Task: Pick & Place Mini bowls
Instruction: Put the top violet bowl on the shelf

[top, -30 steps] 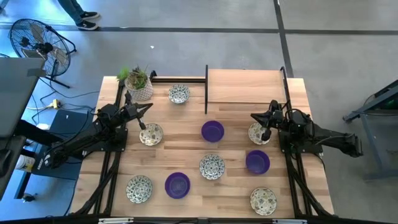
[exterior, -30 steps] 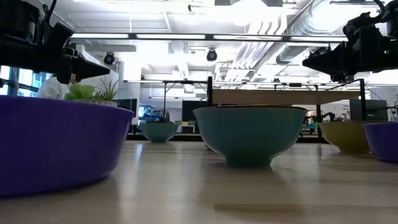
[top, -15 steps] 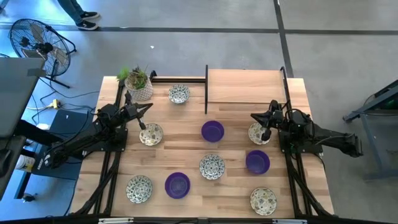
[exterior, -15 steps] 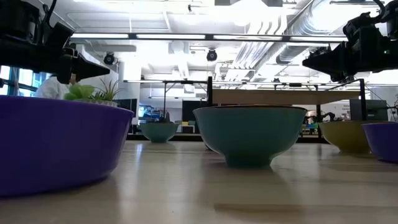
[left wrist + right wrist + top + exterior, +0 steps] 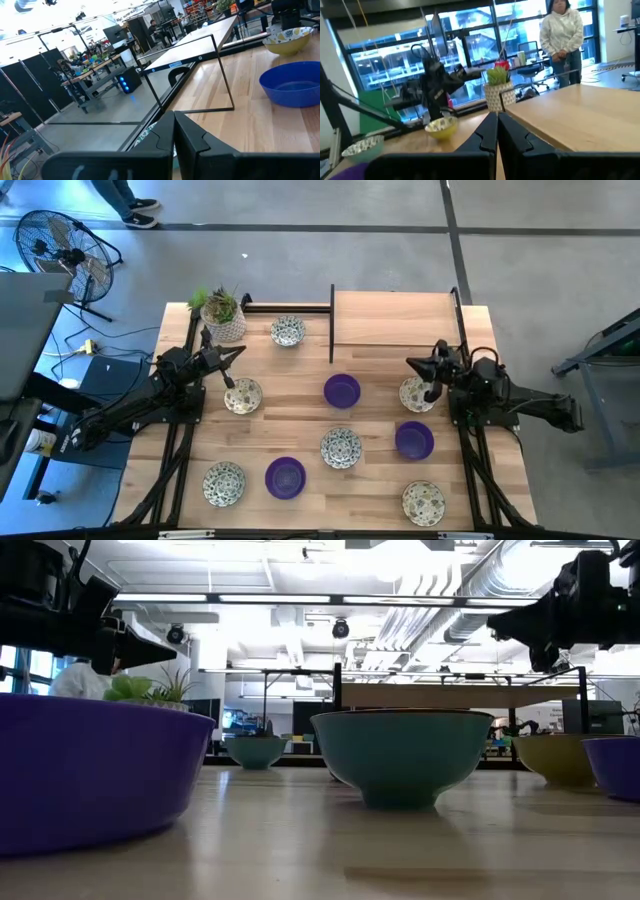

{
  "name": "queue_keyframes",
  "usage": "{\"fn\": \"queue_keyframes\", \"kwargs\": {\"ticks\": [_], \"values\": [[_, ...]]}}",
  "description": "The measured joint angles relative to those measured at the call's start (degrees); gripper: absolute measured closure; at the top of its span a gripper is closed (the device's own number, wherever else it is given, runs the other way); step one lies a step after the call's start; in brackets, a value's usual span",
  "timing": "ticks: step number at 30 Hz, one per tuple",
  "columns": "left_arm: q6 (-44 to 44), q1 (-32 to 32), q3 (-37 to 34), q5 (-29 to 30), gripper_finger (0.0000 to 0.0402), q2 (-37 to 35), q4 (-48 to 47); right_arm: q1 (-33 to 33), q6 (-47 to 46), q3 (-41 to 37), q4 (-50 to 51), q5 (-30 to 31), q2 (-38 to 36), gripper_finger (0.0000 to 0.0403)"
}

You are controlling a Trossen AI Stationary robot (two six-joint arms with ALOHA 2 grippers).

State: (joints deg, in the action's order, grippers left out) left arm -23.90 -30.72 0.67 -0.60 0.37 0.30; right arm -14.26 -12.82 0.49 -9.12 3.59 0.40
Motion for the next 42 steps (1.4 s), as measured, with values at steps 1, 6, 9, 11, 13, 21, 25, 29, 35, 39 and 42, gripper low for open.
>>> {"fn": "queue_keyframes", "kwargs": {"ticks": [1,6,9,11,13,21,25,29,35,39,42], "values": [[0.00,0.00,0.00,0.01,0.0400,0.00,0.00,0.02,0.19,-0.02,-0.40,0.18,0.02,0.0402],[0.00,0.00,0.00,0.02,0.0400,-0.01,0.00,0.00,1.93,0.01,-5.87,-1.07,0.02,0.0402],[0.00,-0.01,0.00,0.01,0.0400,0.01,0.00,0.51,3.76,0.77,-4.76,-3.98,0.80,0.0402],[0.14,-0.02,0.00,0.00,0.0400,0.00,0.00,1.47,4.66,1.75,-4.21,-2.79,2.51,0.0403],[0.15,0.00,0.00,0.00,0.0400,-0.01,0.00,2.94,5.69,2.86,-3.15,-0.97,4.95,0.0403],[-1.29,-0.01,0.00,1.37,0.0401,0.01,0.76,11.69,7.91,8.53,-0.58,9.66,18.73,0.0403],[-2.37,-0.02,0.00,-0.43,0.0401,0.01,0.52,15.86,7.15,11.74,0.33,14.09,25.72,0.0403],[-3.88,-0.01,0.00,-3.13,0.0401,0.01,0.50,19.15,6.29,15.25,1.54,16.77,32.48,0.0403],[-4.75,0.00,0.00,-4.70,0.0401,0.01,0.79,21.35,6.81,23.14,6.43,17.53,42.10,0.0403],[-6.36,0.00,0.00,-3.59,0.0401,0.01,0.82,21.46,6.84,29.13,11.05,17.82,49.20,0.0393],[-7.50,0.00,0.00,-2.89,0.0401,0.01,0.83,21.38,6.85,33.21,12.49,15.57,55.13,0.0372]]}}
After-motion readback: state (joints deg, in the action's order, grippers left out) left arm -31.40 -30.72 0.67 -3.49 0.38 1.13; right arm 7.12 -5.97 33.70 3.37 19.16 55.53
